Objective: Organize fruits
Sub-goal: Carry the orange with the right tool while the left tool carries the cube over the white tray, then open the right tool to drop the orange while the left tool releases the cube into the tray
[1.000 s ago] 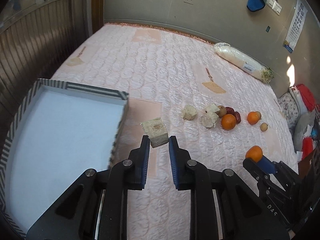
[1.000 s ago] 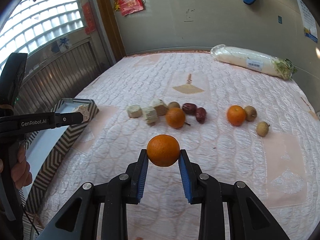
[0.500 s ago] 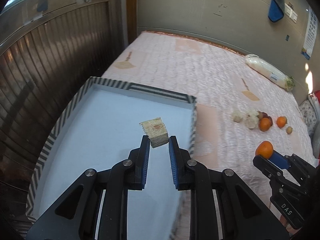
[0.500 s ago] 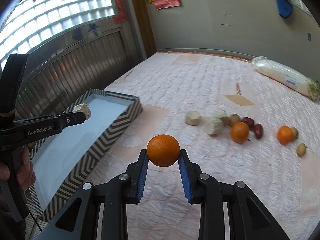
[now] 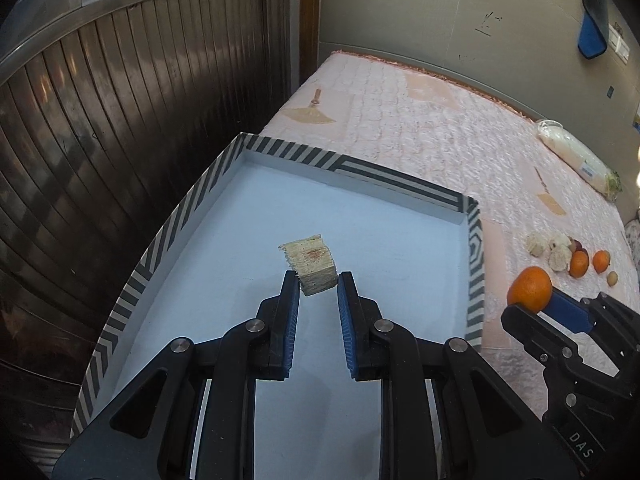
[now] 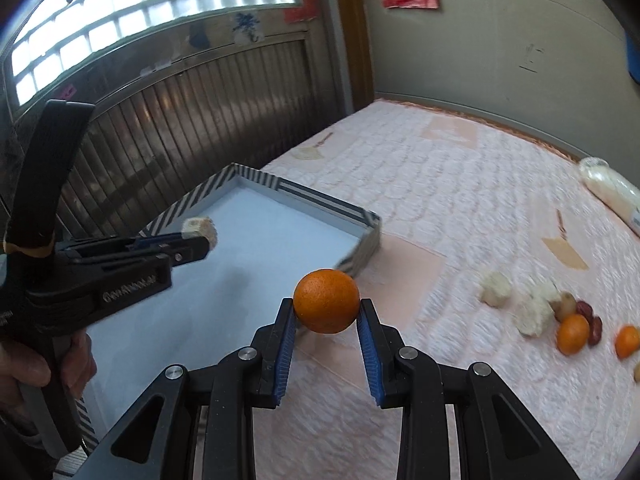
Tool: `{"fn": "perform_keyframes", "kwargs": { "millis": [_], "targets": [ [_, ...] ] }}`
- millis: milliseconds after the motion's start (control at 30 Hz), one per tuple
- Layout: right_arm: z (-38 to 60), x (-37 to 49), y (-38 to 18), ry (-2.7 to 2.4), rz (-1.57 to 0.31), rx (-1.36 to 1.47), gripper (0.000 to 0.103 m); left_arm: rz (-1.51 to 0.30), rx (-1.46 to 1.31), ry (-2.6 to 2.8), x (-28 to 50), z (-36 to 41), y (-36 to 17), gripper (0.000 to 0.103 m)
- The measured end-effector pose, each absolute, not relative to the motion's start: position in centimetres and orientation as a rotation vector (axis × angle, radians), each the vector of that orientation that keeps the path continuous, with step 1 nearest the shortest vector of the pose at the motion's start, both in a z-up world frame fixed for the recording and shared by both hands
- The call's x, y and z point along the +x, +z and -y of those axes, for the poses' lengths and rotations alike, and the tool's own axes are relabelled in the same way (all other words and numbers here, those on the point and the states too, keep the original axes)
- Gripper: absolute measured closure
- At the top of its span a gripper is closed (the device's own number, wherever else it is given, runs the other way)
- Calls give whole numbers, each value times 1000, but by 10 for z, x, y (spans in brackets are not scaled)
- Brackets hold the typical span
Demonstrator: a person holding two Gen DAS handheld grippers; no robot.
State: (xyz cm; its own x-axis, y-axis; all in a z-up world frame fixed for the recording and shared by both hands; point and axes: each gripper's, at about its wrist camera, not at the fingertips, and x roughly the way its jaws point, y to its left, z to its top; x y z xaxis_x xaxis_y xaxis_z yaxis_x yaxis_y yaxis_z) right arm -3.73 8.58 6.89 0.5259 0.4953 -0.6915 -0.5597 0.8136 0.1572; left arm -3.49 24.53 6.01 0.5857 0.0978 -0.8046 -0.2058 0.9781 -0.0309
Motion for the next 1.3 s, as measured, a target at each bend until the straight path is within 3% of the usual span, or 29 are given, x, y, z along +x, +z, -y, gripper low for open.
{"fn": "perform_keyframes", "kwargs": {
  "millis": [900, 967, 1033, 1100, 1300],
  "targets": [
    [-165, 2, 41, 698, -868, -213, 72, -1008, -209, 233, -19, -273, 35, 81],
    [-166, 2, 41, 706, -867, -212, 69, -1012, -215, 233, -19, -274, 35, 76],
    [-166, -2, 43, 723, -863, -211, 54, -1007, -226, 237, -22, -276, 37, 51],
    [-164, -6, 46, 729, -852, -201, 54, -987, -241, 239, -26, -278, 41, 40],
    [-140, -21, 59, 712, -815, -153, 54, -943, -203, 247, -37, -268, 56, 40]
  ]
}}
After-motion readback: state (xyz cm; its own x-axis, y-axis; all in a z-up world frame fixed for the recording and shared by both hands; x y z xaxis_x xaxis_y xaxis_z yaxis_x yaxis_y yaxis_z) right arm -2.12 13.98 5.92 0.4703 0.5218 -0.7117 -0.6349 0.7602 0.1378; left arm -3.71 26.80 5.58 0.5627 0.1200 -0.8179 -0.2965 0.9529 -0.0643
